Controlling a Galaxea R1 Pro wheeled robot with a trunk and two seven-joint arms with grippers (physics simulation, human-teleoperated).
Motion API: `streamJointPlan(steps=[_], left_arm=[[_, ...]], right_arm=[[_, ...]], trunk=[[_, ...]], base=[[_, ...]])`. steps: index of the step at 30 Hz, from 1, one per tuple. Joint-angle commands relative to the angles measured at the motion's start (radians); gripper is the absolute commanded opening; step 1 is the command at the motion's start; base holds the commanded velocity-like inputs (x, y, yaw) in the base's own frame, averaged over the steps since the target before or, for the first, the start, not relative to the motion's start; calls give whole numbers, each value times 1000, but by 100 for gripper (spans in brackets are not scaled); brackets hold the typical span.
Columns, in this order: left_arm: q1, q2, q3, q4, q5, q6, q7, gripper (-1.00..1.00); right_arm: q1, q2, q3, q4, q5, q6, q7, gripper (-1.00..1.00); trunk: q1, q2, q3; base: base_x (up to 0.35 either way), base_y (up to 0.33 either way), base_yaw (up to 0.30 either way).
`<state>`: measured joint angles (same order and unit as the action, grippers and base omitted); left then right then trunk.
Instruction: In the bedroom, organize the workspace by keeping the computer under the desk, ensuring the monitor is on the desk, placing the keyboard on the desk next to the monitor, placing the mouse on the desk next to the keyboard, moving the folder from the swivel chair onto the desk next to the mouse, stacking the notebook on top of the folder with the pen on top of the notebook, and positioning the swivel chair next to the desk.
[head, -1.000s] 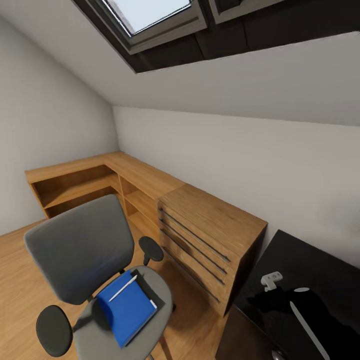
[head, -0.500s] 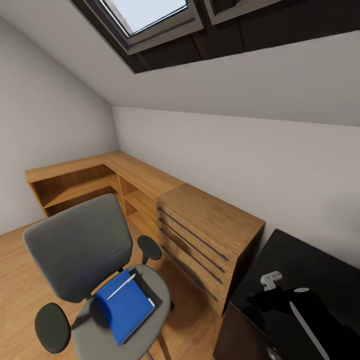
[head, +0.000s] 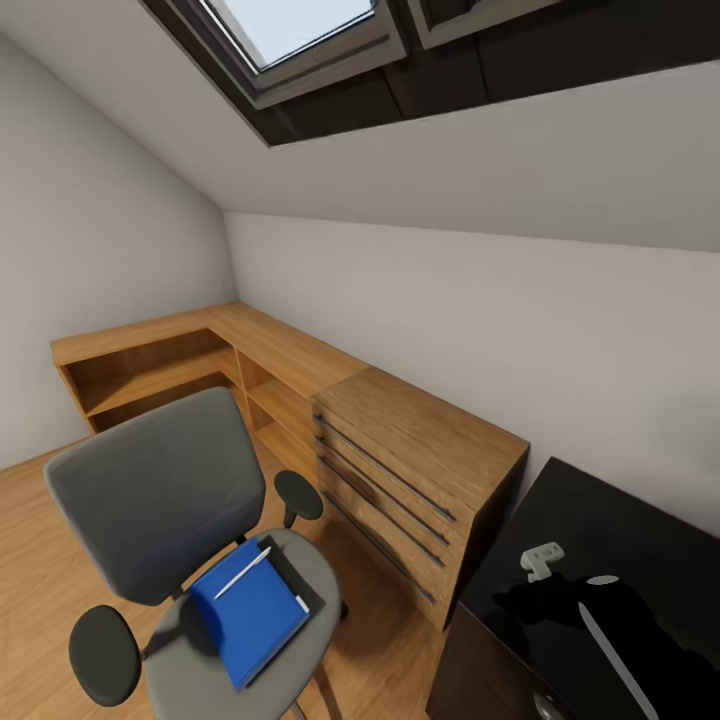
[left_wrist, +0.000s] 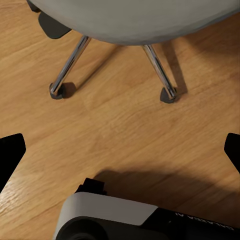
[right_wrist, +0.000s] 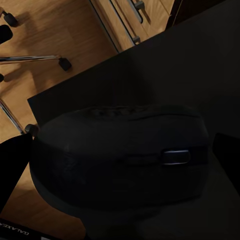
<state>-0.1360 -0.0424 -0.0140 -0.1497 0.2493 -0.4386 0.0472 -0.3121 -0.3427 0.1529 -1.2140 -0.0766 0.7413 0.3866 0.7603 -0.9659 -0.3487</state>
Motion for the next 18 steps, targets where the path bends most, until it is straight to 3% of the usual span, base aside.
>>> streamJointPlan(steps=[1,18], left_arm=[[-1,0,-2,0,1,-3,4,100],[-1,-1,-1,0,1,-3,4,100]], right_arm=[[-1,-1,2,-1,-8,6,-3,-100],[-1,-1,2,-1,-8,6,-3,-100]], trunk=[[4,-8,-4],[69,-127,-58]], base=[[0,0,0],[0,0,0]])
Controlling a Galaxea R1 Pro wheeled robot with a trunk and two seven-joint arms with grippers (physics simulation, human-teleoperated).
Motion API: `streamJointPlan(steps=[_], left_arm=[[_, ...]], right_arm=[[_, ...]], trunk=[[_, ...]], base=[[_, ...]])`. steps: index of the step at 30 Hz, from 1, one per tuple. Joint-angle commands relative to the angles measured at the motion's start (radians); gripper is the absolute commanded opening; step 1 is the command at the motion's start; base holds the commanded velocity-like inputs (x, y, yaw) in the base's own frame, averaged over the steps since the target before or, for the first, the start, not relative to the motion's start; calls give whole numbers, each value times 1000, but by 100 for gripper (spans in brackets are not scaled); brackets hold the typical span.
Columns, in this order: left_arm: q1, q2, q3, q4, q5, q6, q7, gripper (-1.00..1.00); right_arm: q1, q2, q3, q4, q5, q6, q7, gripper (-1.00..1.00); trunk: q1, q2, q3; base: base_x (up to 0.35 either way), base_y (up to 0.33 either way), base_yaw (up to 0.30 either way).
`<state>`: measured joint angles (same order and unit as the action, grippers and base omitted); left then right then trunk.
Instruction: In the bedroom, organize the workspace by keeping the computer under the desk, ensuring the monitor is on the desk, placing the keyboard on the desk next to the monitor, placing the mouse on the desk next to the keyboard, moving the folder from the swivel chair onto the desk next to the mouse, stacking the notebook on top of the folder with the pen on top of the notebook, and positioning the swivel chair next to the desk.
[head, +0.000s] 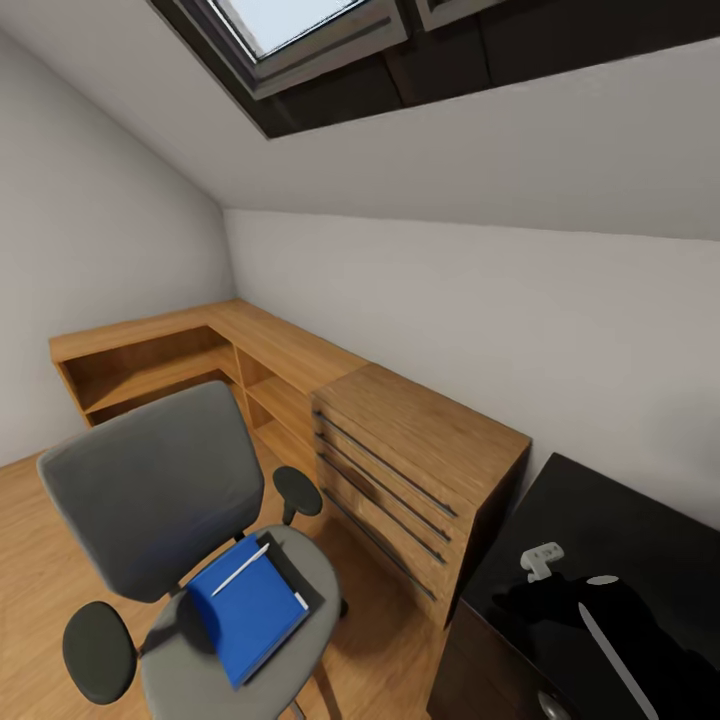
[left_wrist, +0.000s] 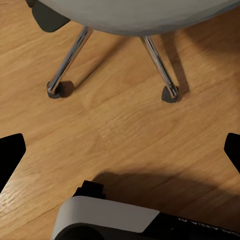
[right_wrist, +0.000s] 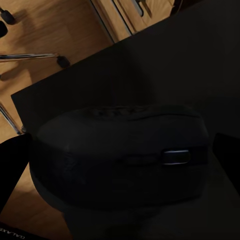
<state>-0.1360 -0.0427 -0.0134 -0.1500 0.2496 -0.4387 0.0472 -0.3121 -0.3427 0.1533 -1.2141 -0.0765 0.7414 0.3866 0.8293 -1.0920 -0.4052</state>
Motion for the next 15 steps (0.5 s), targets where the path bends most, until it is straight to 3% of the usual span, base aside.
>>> streamJointPlan(steps=[1,10,15], left_arm=[[-1,0,-2,1,0,-3,4,100],[-1,0,-2,1,0,-3,4,100],[-1,0,-2,0,0,-3,4,100]], right_arm=[[-1,-1,2,-1,-8,6,-3,-100],[-1,-1,2,-1,-8,6,-3,-100],[-1,-1,2,-1,-8,6,-3,-100]], trunk=[[4,-8,-4],[38,-71,-33],[38,-71,-33]], base=[[0,0,0],[0,0,0],[0,0,0]])
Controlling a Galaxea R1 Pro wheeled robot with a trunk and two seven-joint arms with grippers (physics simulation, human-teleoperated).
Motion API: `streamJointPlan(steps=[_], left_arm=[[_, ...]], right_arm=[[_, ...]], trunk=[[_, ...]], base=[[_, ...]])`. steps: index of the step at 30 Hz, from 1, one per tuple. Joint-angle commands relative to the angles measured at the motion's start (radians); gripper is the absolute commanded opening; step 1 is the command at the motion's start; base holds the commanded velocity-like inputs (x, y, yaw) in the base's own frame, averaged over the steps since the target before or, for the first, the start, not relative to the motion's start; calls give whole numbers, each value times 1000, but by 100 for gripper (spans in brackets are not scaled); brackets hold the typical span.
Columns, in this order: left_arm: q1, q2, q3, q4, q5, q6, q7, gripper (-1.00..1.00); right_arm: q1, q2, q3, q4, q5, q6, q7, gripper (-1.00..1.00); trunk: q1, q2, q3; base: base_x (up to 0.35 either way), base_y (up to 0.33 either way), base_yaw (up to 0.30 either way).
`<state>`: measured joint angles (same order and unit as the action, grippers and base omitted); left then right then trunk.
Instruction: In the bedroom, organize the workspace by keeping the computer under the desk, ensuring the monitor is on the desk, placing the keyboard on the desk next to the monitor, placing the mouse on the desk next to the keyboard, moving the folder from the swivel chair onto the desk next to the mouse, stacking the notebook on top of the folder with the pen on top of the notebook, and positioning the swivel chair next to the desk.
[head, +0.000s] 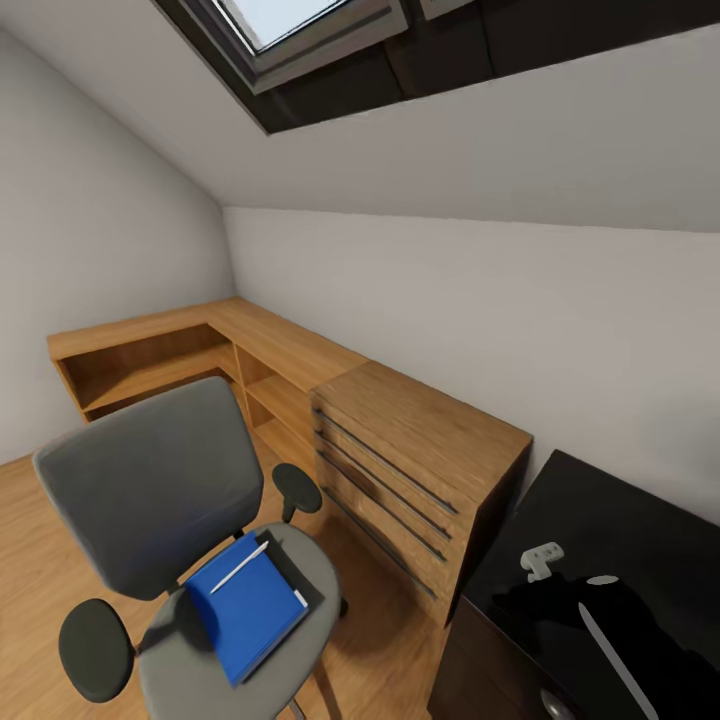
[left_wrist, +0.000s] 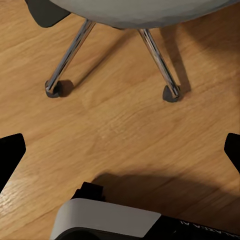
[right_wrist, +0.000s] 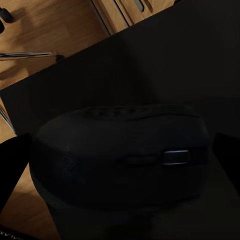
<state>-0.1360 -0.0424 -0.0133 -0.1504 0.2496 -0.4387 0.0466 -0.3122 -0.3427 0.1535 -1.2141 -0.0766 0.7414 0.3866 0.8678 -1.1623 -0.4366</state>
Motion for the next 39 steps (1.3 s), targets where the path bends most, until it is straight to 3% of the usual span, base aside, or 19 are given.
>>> streamJointPlan(steps=[1,39], left_arm=[[-1,0,-2,1,0,-3,4,100],[-1,3,-2,0,0,-3,4,100]], right_arm=[[-1,-1,2,-1,-8,6,-3,-100],[-1,-1,1,-1,-8,3,-3,-100]], trunk=[[0,-1,-1],[0,-1,-1]], base=[[0,0,0],[0,0,0]])
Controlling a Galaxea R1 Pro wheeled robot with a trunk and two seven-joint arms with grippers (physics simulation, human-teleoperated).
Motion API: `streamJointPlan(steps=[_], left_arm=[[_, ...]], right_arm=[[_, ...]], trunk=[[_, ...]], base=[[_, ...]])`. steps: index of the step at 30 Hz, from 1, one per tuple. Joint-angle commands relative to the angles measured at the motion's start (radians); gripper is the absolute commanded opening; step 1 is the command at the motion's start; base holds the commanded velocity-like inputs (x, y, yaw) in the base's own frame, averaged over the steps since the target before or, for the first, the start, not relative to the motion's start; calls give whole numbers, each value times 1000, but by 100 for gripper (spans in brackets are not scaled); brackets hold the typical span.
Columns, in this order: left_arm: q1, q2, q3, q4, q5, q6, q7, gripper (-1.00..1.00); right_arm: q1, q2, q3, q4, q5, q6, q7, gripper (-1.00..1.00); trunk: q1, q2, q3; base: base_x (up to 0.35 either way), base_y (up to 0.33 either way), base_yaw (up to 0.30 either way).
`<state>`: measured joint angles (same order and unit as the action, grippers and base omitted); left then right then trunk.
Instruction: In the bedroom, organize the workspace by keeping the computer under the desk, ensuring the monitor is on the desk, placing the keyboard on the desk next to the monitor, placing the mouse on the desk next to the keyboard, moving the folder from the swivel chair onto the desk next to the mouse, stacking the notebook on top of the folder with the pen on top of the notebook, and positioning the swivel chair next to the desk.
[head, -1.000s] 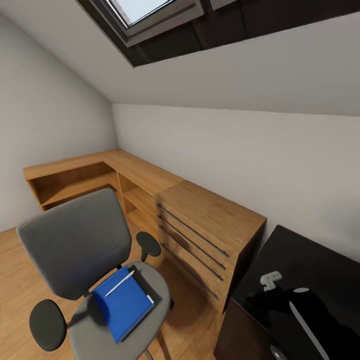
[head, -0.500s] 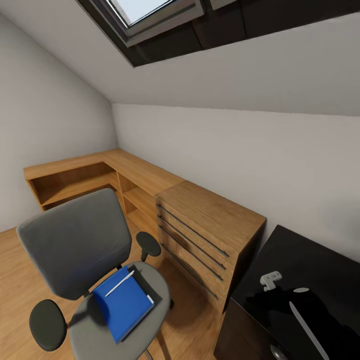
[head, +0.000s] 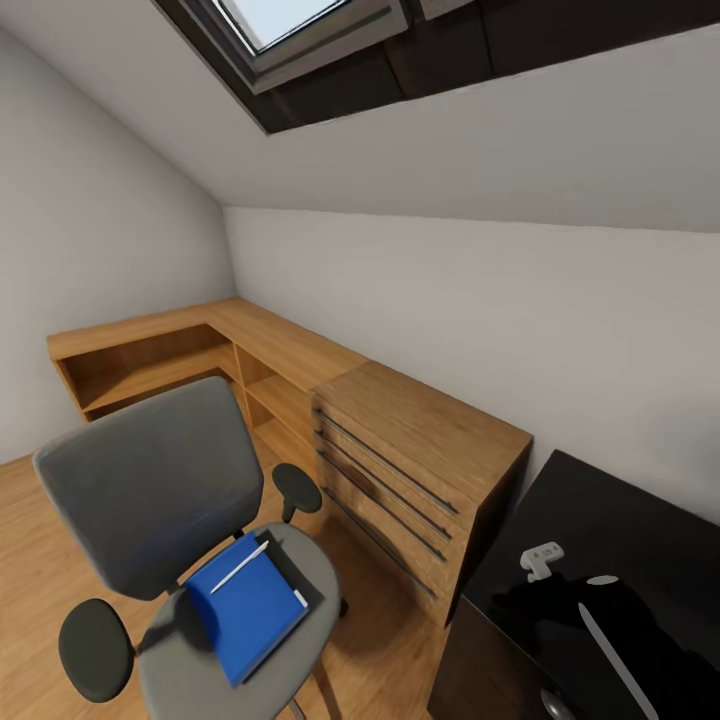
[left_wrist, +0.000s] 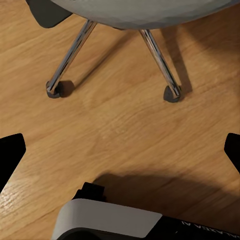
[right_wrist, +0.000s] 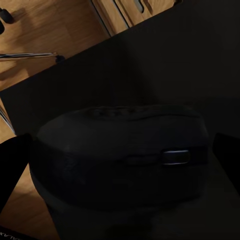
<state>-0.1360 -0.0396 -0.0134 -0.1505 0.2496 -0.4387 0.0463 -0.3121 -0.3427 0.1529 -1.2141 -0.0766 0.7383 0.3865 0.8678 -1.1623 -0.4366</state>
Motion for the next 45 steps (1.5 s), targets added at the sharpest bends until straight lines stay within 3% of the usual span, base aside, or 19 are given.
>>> streamJointPlan(steps=[1,35,36,39,45], left_arm=[[-1,0,-2,1,0,-3,4,100],[-1,0,-2,1,0,-4,4,100],[-1,0,-1,1,0,-4,4,100],[-1,0,-1,1,0,-4,4,100],[-1,0,-1,1,0,-4,4,100]], right_arm=[[-1,-1,2,-1,-8,6,-3,-100],[-1,-1,1,0,-5,6,-4,-100],[-1,-1,1,1,-5,6,-4,100],[-1,-1,1,10,-5,6,-5,100],[0,-1,1,15,-5,6,-6,100]], trunk=[[0,-1,-1],[0,-1,-1],[0,-1,-1],[0,-1,-1],[-23,41,18]], base=[[0,0,0],[36,0,0],[0,0,0],[0,0,0],[0,0,0]])
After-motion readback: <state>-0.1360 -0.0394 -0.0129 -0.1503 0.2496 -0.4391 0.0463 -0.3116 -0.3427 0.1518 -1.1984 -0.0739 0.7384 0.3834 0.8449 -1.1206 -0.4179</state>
